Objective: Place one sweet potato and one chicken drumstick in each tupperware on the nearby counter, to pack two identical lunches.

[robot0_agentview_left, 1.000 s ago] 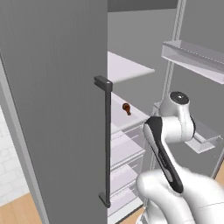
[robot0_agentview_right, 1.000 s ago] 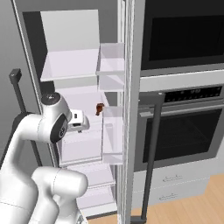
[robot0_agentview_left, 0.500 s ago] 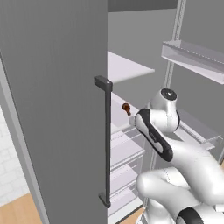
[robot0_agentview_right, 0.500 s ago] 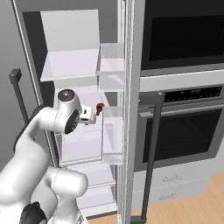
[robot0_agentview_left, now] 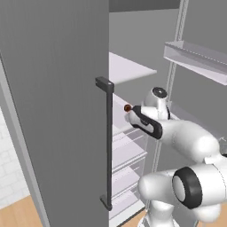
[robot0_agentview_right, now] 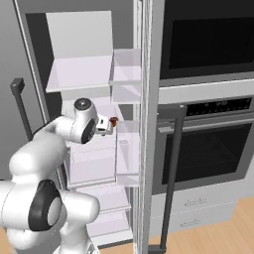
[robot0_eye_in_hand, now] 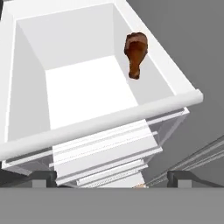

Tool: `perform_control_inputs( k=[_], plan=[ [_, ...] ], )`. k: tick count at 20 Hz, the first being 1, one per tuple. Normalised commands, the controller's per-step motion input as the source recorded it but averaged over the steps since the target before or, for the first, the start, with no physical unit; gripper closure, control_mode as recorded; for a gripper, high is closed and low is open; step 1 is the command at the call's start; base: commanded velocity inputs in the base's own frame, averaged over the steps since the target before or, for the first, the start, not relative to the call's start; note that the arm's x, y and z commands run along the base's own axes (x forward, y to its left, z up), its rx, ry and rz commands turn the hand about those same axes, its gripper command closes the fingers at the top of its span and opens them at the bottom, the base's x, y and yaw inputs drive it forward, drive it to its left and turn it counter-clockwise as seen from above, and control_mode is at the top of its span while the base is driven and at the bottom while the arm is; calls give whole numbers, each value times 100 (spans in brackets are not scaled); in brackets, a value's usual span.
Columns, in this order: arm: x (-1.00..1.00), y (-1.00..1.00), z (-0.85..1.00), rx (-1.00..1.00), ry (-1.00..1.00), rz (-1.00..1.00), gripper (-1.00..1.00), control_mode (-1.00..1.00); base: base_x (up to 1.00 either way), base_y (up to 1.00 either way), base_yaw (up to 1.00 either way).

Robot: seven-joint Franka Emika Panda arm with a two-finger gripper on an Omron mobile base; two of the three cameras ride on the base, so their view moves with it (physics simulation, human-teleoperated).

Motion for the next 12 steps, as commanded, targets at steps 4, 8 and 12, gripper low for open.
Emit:
perform_control_inputs(
  k=[4, 8, 12],
  plan=[
    [63, 6, -16, -4, 0, -4, -100, -100, 0, 0, 0],
    [56, 0, -16, -1, 0, -3, -100, -100, 0, 0, 0],
    [58, 0, -18, 0, 0, -1, -100, -100, 0, 0, 0]
  ],
)
